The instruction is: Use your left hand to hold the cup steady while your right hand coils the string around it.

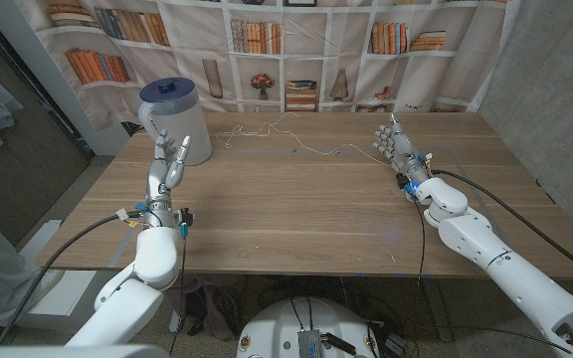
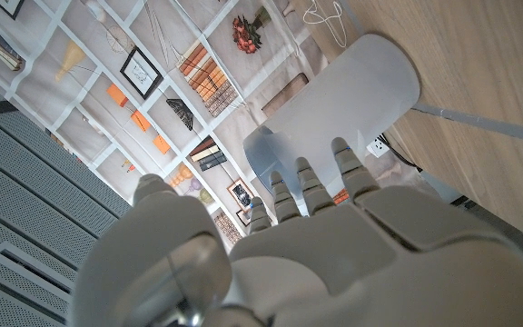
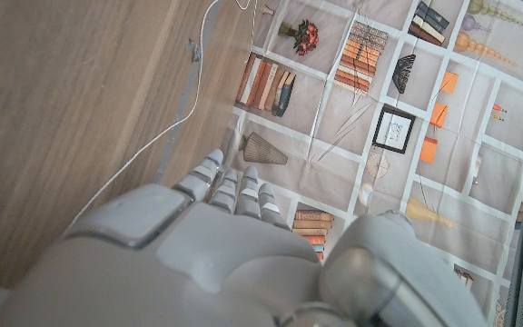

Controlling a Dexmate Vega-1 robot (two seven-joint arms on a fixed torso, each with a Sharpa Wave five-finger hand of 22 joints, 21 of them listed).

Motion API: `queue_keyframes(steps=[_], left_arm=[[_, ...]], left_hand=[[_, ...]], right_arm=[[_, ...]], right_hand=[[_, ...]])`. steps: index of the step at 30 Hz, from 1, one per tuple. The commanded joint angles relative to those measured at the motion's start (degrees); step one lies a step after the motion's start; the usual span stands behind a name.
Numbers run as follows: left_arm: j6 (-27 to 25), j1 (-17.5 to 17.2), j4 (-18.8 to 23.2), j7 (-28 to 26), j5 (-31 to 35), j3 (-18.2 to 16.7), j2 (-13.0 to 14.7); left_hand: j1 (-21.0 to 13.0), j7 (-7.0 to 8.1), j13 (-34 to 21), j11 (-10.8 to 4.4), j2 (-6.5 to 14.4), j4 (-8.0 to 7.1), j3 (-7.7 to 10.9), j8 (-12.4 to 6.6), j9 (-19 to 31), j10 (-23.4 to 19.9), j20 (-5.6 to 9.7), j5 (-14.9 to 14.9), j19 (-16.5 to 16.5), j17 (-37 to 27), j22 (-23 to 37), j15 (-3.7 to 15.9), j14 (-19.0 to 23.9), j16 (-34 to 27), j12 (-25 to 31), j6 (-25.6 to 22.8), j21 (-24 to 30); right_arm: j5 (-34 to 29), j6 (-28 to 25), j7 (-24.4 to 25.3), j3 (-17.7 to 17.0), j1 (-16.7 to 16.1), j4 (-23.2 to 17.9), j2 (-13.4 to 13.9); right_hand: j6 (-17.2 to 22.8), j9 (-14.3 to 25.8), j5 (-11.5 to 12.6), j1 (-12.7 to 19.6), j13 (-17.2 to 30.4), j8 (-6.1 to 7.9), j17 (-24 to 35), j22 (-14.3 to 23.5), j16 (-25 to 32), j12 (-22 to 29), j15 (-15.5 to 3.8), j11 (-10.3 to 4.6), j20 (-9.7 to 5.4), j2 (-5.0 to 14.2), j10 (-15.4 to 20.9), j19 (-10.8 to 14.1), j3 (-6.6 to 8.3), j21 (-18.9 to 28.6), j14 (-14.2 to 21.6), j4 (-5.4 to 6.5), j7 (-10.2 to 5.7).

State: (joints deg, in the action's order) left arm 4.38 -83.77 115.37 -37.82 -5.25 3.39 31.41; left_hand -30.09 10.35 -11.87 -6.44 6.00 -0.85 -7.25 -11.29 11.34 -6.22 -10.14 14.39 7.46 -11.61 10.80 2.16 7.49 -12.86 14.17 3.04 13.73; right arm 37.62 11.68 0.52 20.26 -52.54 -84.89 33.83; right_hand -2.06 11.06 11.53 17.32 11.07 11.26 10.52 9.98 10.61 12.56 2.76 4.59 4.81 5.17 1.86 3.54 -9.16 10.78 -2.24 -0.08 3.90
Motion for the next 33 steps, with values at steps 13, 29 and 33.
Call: queue_keyframes(steps=[13,29,33], left_arm=[[-1.5,0.1,-1.1,0.2,0.0,-2.8,0.1],[-2.3,-1.6,-0.1,0.3,0.3,-6.7,0.1],[-3.5,-1.1,0.2,0.7,1.2,-6.9,0.8]], left_hand=[[-0.4,0.05,-0.3,-0.29,0.3,-0.02,-0.27,-0.38,0.2,-0.6,0.12,0.2,0.4,-0.2,0.2,0.68,0.7,0.1,0.0,-0.5,-0.1],[-1.0,0.02,-0.3,-0.18,0.6,0.17,-0.09,-0.49,0.2,-1.2,0.23,0.2,0.5,-0.2,0.2,0.70,0.8,0.2,0.0,-0.6,-0.2],[-1.0,-0.04,-0.3,-0.11,0.6,0.20,-0.07,-0.50,0.2,-1.1,0.20,0.2,0.5,-0.2,0.2,0.64,0.8,0.2,0.0,-0.6,-0.2]], right_arm=[[1.0,0.4,-0.2,-0.8,-1.3,-0.7,0.6],[1.3,0.0,-0.4,-0.7,-1.3,-0.9,0.5],[1.1,0.0,-0.4,-0.5,-1.1,-0.9,0.5]], right_hand=[[0.6,0.1,-0.3,0.6,0.1,0.39,0.2,0.2,0.3,0.4,-0.16,-0.07,0.21,-0.06,0.7,0.2,0.00,0.3,0.2,-0.37,0.14],[0.7,0.0,-0.3,0.6,0.1,0.41,0.2,0.2,0.3,0.4,-0.16,0.02,0.17,0.01,0.8,0.2,0.02,0.3,0.2,-0.38,0.13],[0.8,0.0,-0.3,0.5,0.1,0.41,0.3,0.2,0.3,0.4,-0.19,-0.03,0.18,0.04,0.8,0.2,0.03,0.3,0.2,-0.38,0.23]])
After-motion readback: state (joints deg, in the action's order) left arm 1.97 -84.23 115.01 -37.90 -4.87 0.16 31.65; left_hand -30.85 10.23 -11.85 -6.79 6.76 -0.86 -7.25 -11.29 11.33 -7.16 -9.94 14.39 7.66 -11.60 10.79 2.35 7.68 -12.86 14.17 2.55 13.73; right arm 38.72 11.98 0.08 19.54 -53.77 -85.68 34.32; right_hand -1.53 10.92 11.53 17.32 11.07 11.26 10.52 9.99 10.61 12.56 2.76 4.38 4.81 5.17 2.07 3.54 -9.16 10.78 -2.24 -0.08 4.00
